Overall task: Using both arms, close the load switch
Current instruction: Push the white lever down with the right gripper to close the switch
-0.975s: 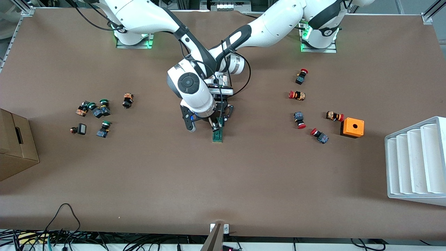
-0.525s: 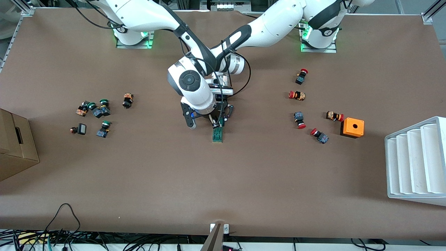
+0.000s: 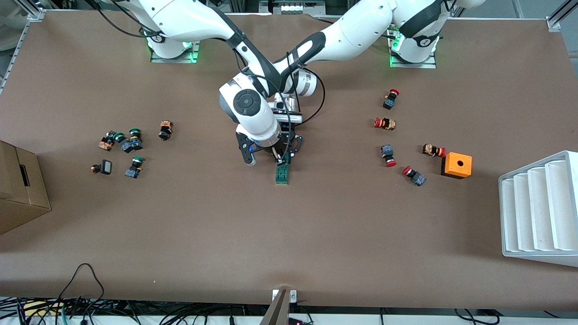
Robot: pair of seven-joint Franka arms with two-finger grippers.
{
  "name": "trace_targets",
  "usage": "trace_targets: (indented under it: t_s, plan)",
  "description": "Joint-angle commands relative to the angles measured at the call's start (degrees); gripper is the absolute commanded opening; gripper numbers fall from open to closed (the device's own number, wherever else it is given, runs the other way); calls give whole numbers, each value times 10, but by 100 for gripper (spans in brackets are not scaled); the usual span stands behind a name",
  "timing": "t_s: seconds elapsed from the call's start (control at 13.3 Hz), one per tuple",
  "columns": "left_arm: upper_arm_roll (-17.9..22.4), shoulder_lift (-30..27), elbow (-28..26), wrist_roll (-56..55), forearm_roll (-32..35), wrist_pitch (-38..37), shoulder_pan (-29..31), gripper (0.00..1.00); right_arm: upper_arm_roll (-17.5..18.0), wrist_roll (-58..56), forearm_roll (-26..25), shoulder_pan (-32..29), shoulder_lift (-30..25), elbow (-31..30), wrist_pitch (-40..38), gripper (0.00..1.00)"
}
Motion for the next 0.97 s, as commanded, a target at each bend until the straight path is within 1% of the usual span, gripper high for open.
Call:
trace_targets:
  t_s: [0.0, 0.22, 0.53, 0.9]
  plan:
    - [11, 17, 27, -8, 16, 12, -4, 38, 3, 18, -14, 6, 7, -9, 26, 44]
    - [11, 17, 27, -8, 16, 12, -4, 39, 3, 18, -14, 6, 8, -9, 29, 41]
    - [11, 17, 27, -5, 16, 12, -4, 39, 1, 16, -14, 5, 8, -6, 29, 29]
    - [12, 17, 28, -5, 16, 12, -4, 39, -4, 5, -15, 2, 6, -3, 29, 26]
